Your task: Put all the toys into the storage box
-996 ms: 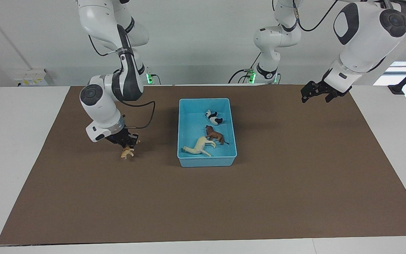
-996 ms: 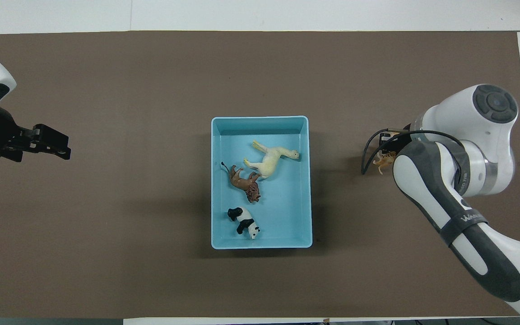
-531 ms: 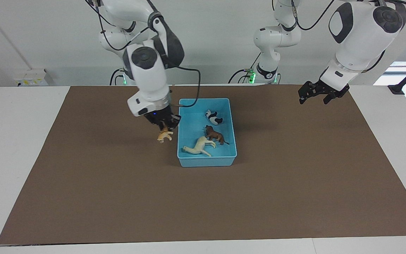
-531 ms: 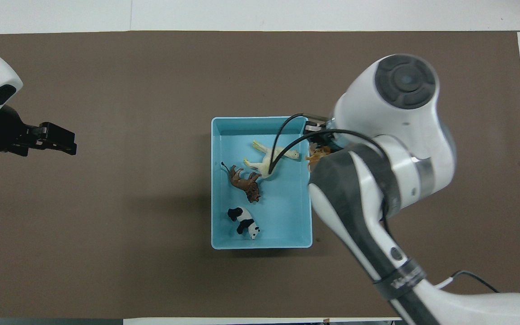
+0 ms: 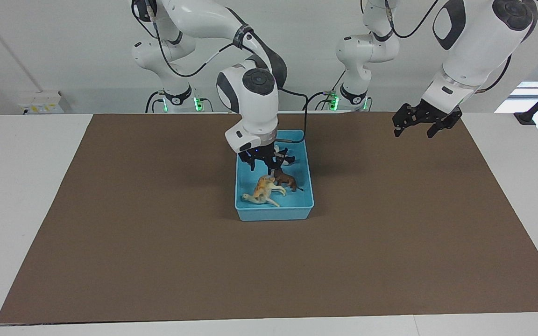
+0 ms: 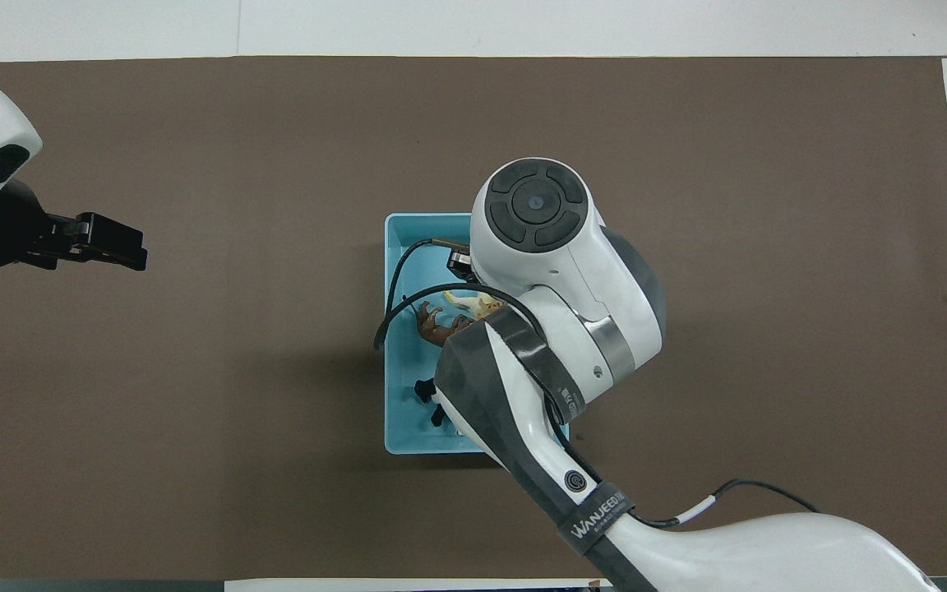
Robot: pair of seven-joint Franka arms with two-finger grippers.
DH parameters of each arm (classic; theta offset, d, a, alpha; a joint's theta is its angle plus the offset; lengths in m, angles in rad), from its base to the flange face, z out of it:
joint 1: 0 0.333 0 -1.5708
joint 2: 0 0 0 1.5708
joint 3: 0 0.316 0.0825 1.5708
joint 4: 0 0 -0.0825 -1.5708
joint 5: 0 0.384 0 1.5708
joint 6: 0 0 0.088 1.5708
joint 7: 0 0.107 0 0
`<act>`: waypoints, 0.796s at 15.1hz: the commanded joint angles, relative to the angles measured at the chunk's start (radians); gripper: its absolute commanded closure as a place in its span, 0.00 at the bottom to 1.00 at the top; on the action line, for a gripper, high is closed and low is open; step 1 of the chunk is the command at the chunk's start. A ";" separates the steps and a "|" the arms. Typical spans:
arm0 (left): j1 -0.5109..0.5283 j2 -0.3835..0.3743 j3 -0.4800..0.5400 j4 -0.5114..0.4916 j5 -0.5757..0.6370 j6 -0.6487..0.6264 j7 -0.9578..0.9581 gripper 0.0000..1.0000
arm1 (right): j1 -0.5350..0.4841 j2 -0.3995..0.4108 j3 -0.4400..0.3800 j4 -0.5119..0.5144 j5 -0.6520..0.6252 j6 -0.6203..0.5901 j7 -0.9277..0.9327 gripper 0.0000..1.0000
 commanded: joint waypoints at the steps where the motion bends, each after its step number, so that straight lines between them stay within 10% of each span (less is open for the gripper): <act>1: -0.017 0.002 0.016 0.008 0.025 -0.005 0.045 0.00 | -0.034 0.007 0.001 0.028 -0.015 -0.017 -0.005 0.00; 12: -0.009 -0.011 0.001 -0.007 0.031 -0.009 -0.006 0.00 | -0.455 -0.194 0.001 0.001 -0.018 -0.160 -0.683 0.00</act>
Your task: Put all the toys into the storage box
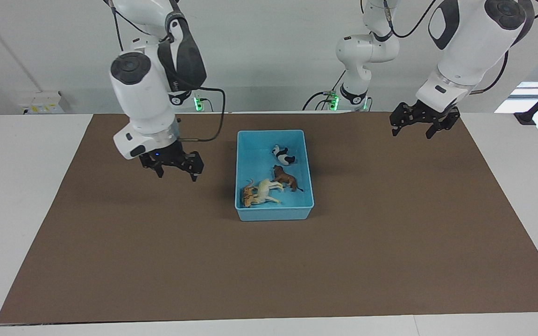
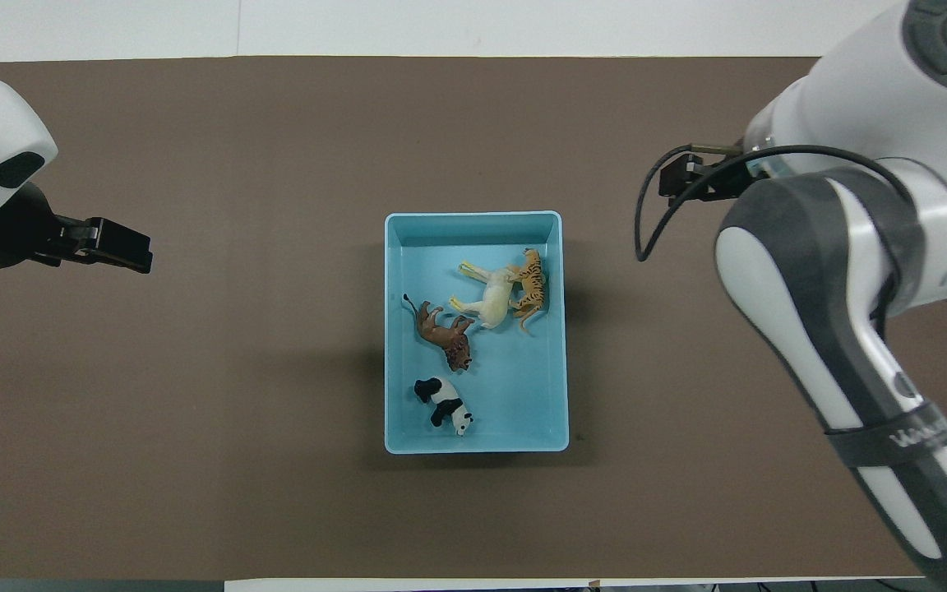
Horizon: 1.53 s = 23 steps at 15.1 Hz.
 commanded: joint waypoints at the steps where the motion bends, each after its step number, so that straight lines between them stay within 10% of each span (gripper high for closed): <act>1: 0.000 -0.011 0.007 -0.010 0.018 -0.009 -0.016 0.00 | -0.093 -0.057 0.014 -0.028 0.000 -0.055 -0.148 0.00; 11: 0.001 -0.011 0.010 -0.010 0.018 -0.007 -0.015 0.00 | -0.175 -0.234 0.016 -0.092 -0.001 -0.107 -0.199 0.00; 23: 0.001 -0.011 0.010 -0.010 0.018 -0.007 -0.016 0.00 | -0.186 -0.243 0.019 -0.147 -0.001 -0.156 -0.214 0.00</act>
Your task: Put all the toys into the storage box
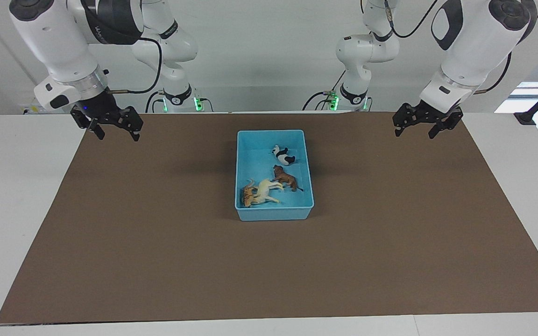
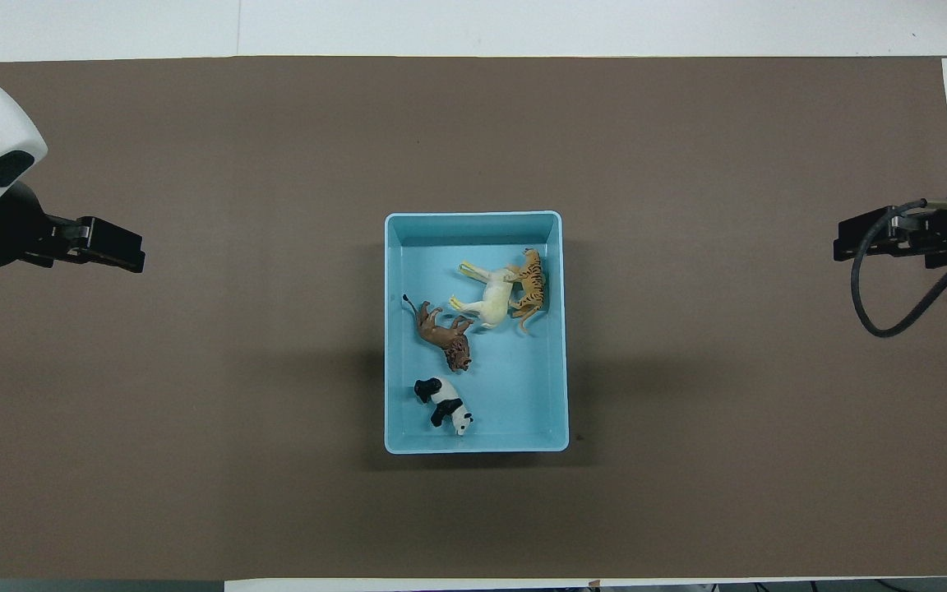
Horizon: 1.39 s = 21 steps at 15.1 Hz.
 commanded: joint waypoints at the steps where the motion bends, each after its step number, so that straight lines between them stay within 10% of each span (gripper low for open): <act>1: -0.002 -0.011 0.003 -0.008 0.016 -0.007 -0.013 0.00 | -0.014 -0.013 0.009 -0.016 -0.002 -0.009 -0.012 0.00; 21: -0.002 -0.011 0.003 -0.008 0.016 -0.007 -0.013 0.00 | -0.032 -0.021 0.007 -0.036 -0.006 -0.011 -0.103 0.00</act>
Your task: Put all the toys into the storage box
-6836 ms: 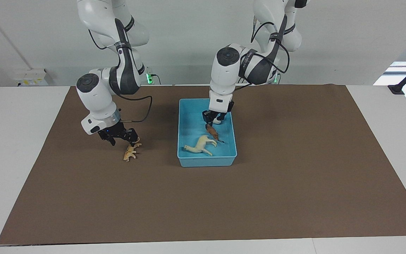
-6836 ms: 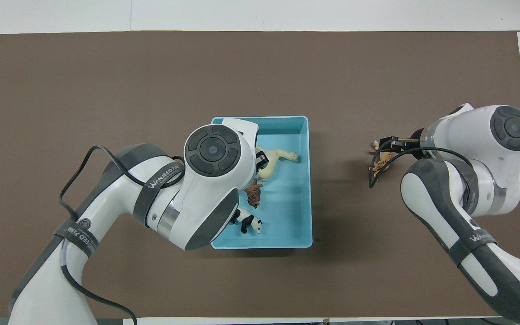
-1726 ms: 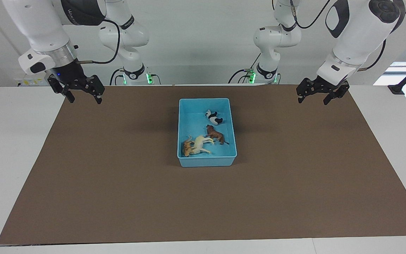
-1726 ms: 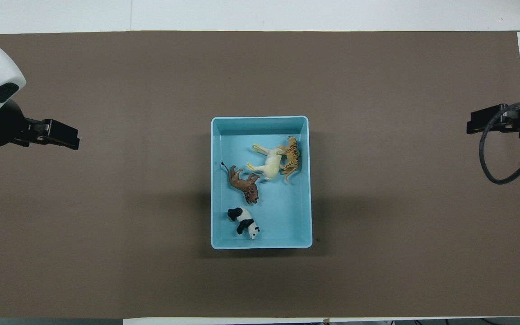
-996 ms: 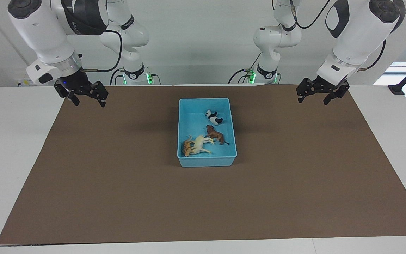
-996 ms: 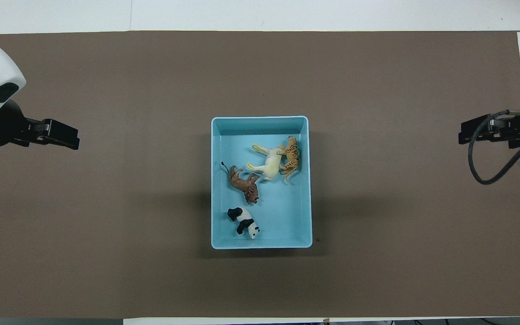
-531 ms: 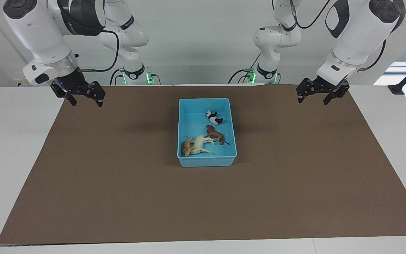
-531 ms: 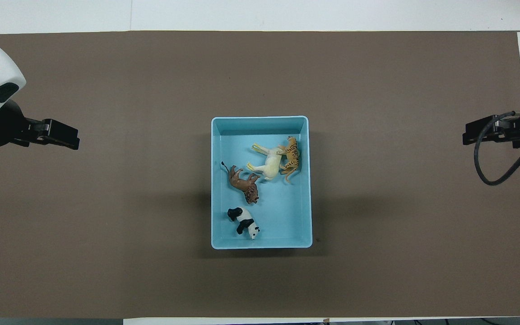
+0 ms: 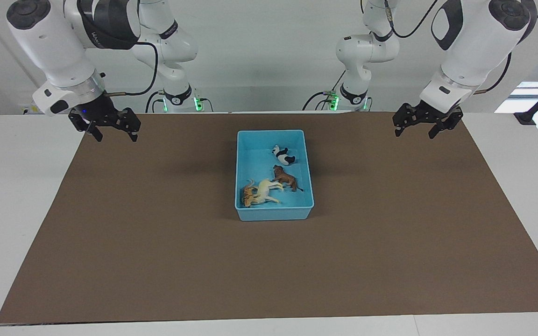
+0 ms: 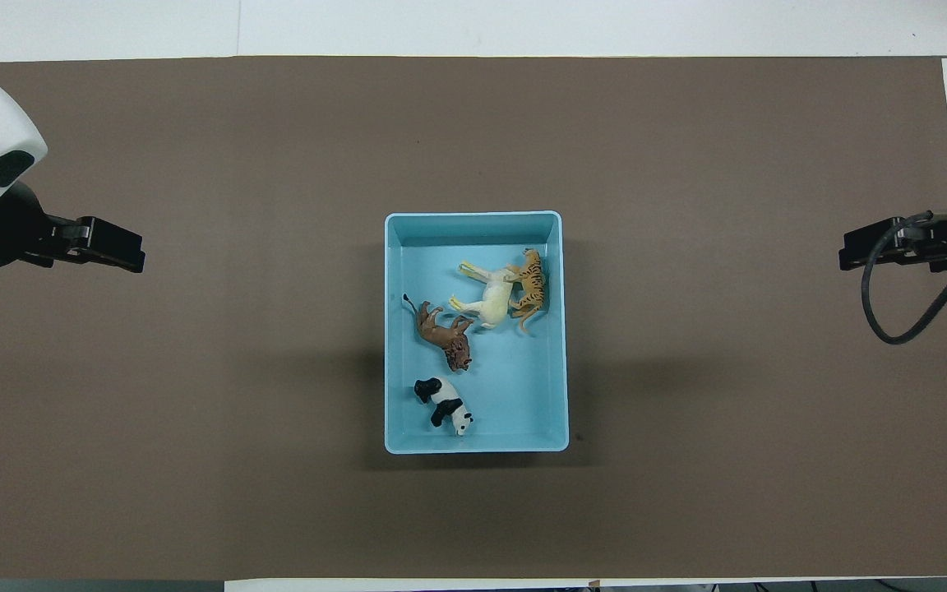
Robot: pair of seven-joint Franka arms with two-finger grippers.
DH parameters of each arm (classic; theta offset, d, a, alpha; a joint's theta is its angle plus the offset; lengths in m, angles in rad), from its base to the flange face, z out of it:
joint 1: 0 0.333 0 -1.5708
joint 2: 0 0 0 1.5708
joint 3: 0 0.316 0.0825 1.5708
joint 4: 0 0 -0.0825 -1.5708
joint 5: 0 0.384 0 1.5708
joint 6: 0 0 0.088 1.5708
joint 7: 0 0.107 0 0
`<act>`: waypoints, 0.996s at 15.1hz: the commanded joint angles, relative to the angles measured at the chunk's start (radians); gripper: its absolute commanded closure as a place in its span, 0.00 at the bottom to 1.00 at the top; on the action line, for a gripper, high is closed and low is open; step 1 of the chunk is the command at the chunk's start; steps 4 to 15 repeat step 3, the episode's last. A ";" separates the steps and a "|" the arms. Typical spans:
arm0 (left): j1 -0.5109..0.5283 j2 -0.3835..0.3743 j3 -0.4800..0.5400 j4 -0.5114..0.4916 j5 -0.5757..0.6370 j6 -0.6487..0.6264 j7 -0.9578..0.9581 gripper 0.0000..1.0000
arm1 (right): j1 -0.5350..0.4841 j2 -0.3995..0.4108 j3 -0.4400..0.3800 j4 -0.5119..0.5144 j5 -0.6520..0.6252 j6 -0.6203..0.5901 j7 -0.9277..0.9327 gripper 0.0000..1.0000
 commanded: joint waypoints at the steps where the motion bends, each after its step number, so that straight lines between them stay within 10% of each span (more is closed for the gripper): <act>1: -0.002 -0.011 0.003 -0.008 0.016 -0.007 -0.013 0.00 | -0.014 -0.020 0.008 -0.019 -0.006 -0.009 -0.024 0.00; 15: -0.002 -0.011 0.003 -0.008 0.016 -0.005 -0.013 0.00 | -0.017 -0.020 0.008 -0.019 -0.006 -0.009 -0.028 0.00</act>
